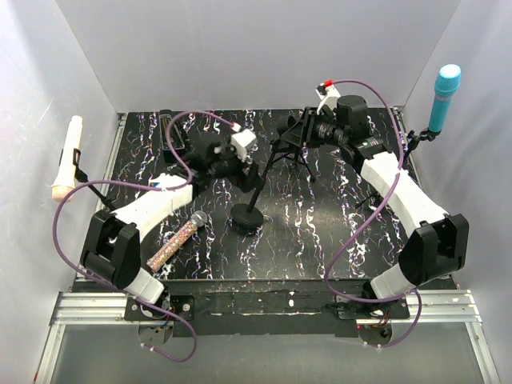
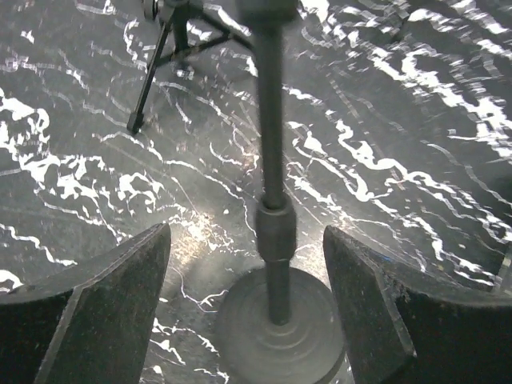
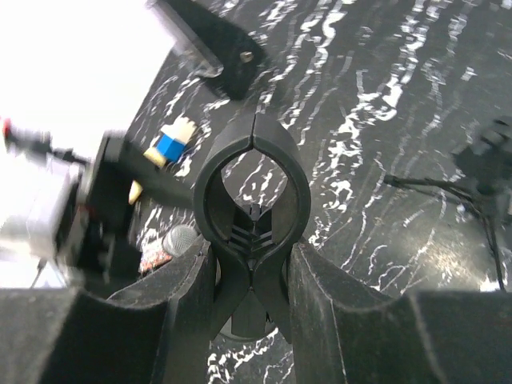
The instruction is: Remove the microphone from the stand
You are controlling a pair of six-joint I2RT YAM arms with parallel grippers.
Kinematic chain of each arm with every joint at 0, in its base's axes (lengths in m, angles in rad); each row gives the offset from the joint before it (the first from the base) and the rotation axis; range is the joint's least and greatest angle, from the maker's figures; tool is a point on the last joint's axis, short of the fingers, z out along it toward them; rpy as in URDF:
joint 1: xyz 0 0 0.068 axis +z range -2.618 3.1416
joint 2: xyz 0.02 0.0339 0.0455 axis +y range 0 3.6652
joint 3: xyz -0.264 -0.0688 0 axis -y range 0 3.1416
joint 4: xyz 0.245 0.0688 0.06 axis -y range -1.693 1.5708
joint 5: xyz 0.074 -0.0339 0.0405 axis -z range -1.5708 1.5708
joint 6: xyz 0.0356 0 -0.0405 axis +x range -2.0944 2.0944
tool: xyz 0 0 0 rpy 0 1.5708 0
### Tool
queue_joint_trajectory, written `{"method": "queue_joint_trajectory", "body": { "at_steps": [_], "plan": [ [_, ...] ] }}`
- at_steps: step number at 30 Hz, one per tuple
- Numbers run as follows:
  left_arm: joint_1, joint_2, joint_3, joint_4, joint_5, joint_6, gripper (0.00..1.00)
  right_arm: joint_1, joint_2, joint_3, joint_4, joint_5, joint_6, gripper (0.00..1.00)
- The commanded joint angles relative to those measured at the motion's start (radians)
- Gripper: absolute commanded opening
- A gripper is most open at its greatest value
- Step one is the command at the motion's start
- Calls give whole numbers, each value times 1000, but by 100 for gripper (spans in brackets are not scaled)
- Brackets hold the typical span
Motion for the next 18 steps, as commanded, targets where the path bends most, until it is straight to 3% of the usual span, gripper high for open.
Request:
{"method": "queue_joint_trajectory", "body": {
  "at_steps": [1,4,10,12,14,18],
  "plan": [
    [126,43,75,-107,548,51,76,13,-42,-75,21,-278,-258,1],
    [134,159,121,-302,684,305,68,11,-57,-115,56,-303,-264,1],
    [88,233,149,-277,803,326,63,11,-51,-126,56,-315,-283,1],
    [79,229,141,-240,792,310,57,10,-49,-130,61,-311,-281,1],
    [79,224,122,-167,766,257,43,10,-48,-132,69,-309,-277,1],
    [79,174,22,129,665,-7,24,10,-52,-135,66,-302,-268,1]
  ]
}}
